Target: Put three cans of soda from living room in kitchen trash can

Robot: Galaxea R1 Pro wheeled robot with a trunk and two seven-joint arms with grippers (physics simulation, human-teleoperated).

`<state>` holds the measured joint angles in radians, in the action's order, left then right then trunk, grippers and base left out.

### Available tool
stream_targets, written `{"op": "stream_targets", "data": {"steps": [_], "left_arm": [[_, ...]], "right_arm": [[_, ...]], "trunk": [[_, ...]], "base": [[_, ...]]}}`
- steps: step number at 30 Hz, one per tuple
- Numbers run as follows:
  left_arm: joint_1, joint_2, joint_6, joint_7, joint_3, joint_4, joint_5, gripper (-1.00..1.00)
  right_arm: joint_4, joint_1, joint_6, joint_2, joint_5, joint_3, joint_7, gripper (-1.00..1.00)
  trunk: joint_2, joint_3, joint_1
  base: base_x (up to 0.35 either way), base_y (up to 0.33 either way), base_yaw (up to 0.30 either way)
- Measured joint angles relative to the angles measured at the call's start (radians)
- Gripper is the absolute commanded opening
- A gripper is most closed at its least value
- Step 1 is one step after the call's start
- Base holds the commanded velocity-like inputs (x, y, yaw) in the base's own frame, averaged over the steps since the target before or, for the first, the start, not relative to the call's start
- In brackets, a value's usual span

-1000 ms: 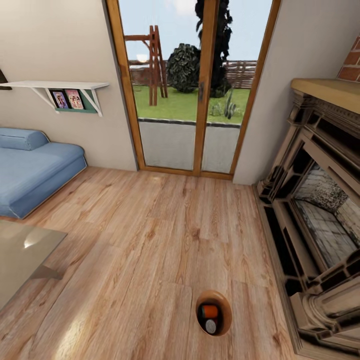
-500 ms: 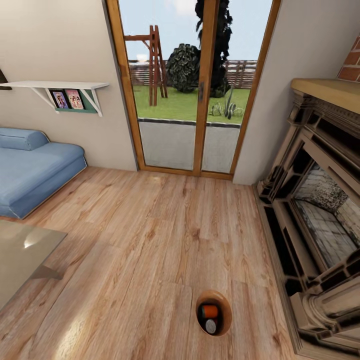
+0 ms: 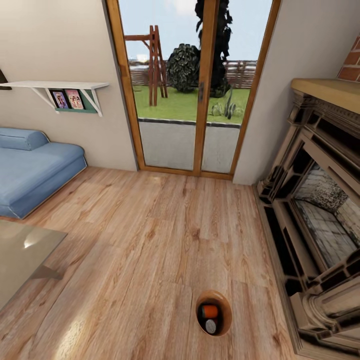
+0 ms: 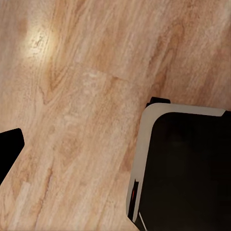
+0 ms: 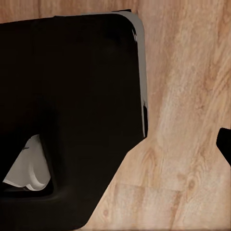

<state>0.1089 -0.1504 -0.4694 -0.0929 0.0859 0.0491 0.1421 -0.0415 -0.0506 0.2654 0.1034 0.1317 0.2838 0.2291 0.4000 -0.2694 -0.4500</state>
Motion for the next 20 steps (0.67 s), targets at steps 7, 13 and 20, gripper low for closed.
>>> {"op": "stream_targets", "data": {"steps": [7,13,20], "left_arm": [[0.0,0.0,0.0,0.001,0.0,0.0,0.0,1.0],[0.0,0.0,0.0,0.0,0.0,0.0,0.0,1.0],[0.0,0.0,0.0,0.0,0.0,0.0,-0.001,1.0]], "right_arm": [[0.014,0.0,0.0,0.001,0.0,0.0,0.0,1.0],[0.016,0.0,0.0,0.001,-0.001,0.0,0.0,1.0],[0.017,0.0,0.0,0.001,-0.001,0.0,0.0,1.0]], "trunk": [[0.0,0.0,0.0],[0.0,0.0,0.0],[0.0,0.0,0.0]], "base": [[0.0,0.0,0.0],[0.0,0.0,0.0],[0.0,0.0,0.0]]}}
